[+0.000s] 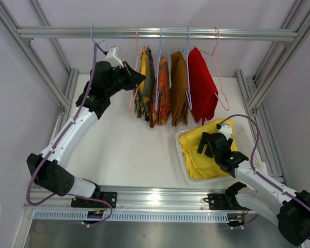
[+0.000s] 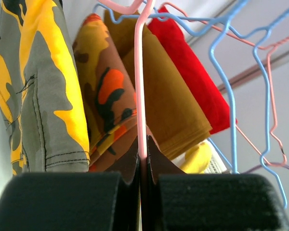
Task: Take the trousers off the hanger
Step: Pick up the hanger from the clothesline.
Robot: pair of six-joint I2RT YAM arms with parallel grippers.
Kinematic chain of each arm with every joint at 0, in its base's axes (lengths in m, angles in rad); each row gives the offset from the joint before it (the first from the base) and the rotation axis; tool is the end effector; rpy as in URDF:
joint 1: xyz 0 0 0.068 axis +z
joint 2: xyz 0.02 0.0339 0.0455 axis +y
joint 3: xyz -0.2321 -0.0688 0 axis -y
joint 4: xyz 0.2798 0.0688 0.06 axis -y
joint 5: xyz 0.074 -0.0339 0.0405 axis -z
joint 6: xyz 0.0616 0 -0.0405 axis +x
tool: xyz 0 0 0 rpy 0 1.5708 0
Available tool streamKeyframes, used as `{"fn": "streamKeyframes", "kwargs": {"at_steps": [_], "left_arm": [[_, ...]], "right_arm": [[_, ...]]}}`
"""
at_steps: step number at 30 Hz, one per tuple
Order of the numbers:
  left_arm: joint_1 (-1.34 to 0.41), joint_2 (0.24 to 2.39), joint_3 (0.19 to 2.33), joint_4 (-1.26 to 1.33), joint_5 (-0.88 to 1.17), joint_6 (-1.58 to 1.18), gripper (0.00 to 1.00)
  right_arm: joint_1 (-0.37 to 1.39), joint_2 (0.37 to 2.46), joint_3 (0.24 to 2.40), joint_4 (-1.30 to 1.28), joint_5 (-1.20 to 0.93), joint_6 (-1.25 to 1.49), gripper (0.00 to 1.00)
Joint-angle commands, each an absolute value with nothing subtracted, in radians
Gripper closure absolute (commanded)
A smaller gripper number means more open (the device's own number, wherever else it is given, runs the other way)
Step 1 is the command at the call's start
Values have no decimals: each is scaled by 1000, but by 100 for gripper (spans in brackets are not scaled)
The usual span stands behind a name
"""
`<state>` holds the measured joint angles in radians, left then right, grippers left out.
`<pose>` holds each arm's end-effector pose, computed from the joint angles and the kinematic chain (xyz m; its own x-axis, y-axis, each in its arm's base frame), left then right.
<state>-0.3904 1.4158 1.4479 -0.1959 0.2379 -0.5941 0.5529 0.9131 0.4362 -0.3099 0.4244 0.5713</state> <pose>0.3588 -0.1634 0.3899 -0.4523 -0.4021 -0.7960 0.4002 0.7061 -0.5841 0.2228 0.1077 0.1299 -0.6319 0.1891 -0.7516 0.1314 0.9819 0.1365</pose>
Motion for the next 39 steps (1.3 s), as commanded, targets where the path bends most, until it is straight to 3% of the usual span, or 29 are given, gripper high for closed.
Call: {"fn": "streamKeyframes", "kwargs": {"at_steps": [1,20,39], "left_arm": [[-399,1344,1532,-120,198,-541,99],[-400,1394,1778,-252,129,-482,100],[-482,1198,1631,-331,-28,-416,100]], "right_arm": [[560,923,462,-308,440,572,5],[566,923,462,-311,449,574,5],[572,922,462,-311,445,571,4]]}}
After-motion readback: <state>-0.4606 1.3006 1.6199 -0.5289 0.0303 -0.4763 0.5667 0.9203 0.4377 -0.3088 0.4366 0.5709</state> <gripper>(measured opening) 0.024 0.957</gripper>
